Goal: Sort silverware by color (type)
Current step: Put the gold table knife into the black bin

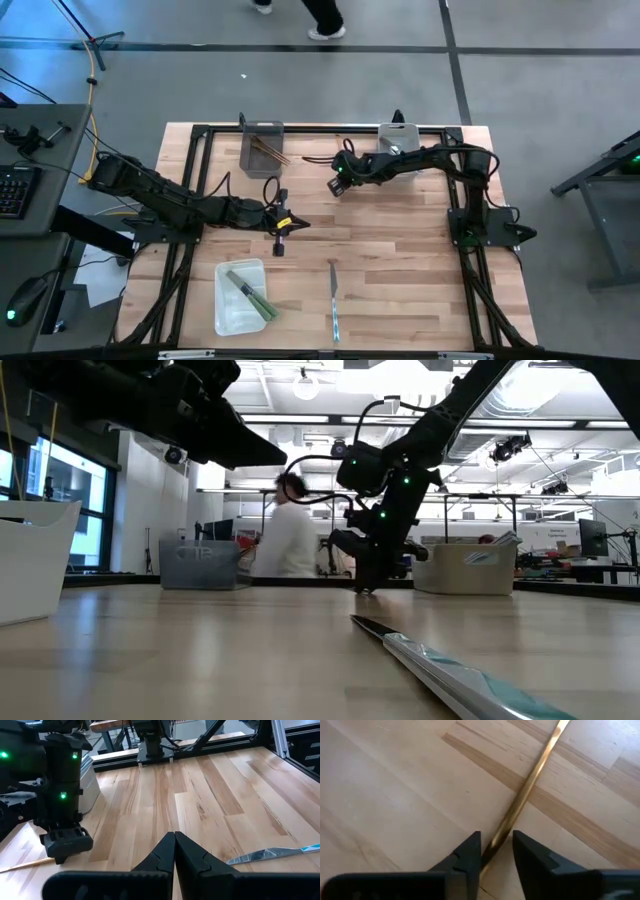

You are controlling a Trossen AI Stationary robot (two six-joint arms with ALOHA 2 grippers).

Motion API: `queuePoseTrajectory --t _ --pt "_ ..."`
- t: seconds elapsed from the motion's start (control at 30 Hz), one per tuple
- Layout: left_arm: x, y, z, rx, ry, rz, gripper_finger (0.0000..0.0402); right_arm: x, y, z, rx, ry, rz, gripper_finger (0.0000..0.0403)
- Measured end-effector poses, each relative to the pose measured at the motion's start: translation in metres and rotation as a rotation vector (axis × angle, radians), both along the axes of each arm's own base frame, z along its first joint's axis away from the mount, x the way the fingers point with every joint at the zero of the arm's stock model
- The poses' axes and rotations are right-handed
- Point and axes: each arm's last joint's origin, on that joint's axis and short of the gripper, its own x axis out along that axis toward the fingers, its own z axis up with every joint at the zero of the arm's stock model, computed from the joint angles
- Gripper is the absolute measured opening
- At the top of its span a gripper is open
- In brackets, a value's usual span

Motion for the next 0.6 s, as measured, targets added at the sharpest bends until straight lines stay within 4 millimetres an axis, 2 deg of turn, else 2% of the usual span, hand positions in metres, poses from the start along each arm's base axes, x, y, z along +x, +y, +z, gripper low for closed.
queuePoseTrajectory --t 0.23,0.4,0.6 --pt "-0.011 -0.004 0.01 0.035 0.015 0.011 0.0 0.0 0.001 -0.001 0.012 0.006 0.021 0.0011" --pt "-0.03 -0.007 0.028 0.077 0.009 0.1 0.0 0.0 0.005 0.001 0.002 0.011 0.046 0.0012" --pt "-0.052 -0.015 0.045 0.097 -0.019 0.158 0.0 -0.001 0.018 0.014 0.038 -0.006 0.094 0.0004"
